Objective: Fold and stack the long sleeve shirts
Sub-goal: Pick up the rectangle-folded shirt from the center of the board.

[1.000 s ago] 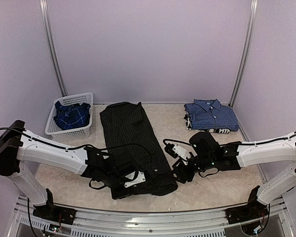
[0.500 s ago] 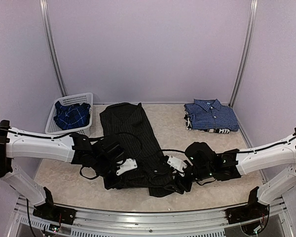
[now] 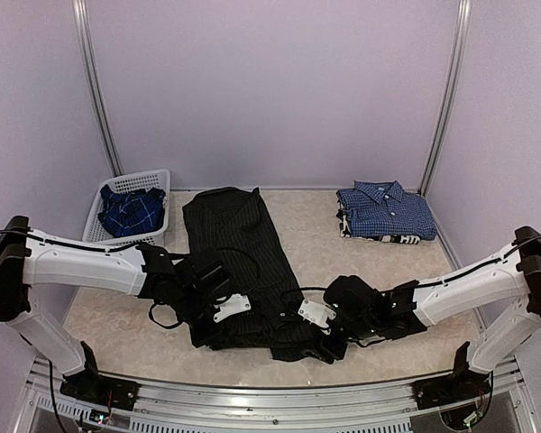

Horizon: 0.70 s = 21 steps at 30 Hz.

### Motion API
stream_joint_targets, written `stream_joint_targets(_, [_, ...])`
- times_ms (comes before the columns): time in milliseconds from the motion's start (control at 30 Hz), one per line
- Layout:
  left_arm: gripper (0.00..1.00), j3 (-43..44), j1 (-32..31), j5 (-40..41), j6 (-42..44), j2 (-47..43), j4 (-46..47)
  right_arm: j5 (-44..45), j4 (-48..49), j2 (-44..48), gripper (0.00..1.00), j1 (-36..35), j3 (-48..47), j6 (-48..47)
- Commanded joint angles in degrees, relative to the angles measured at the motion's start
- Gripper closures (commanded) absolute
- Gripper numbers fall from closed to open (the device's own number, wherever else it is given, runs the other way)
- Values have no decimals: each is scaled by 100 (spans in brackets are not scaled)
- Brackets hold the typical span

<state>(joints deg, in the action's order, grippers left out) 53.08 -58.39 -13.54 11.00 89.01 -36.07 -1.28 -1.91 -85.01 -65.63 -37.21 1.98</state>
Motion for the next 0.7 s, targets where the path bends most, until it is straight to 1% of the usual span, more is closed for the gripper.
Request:
stream_joint_targets(0, [100,130,161,-120,57,-40,-25,53,-7,-348,32,-87,-128,41])
stream_joint_targets(233, [100,132,187,-153,60,-35,-20,84,-83,-745,37,-104,-290,25])
stream_joint_targets(367, [100,132,188,-156,60,-58,-14,197,-98,-912,46,-178,-330,79])
stream_joint_targets(467, [100,116,188,-184,66,-105,3,220,-124,-991,60,-217,-348,164])
stream_joint_targets(633, [100,99,193,-276,120,-176,54,145,-184,-793,91,-255,-289,270])
stream_joint_targets(667, [100,91,196,-288,131,-195,65,138,-213,-708,95,-257,-279,274])
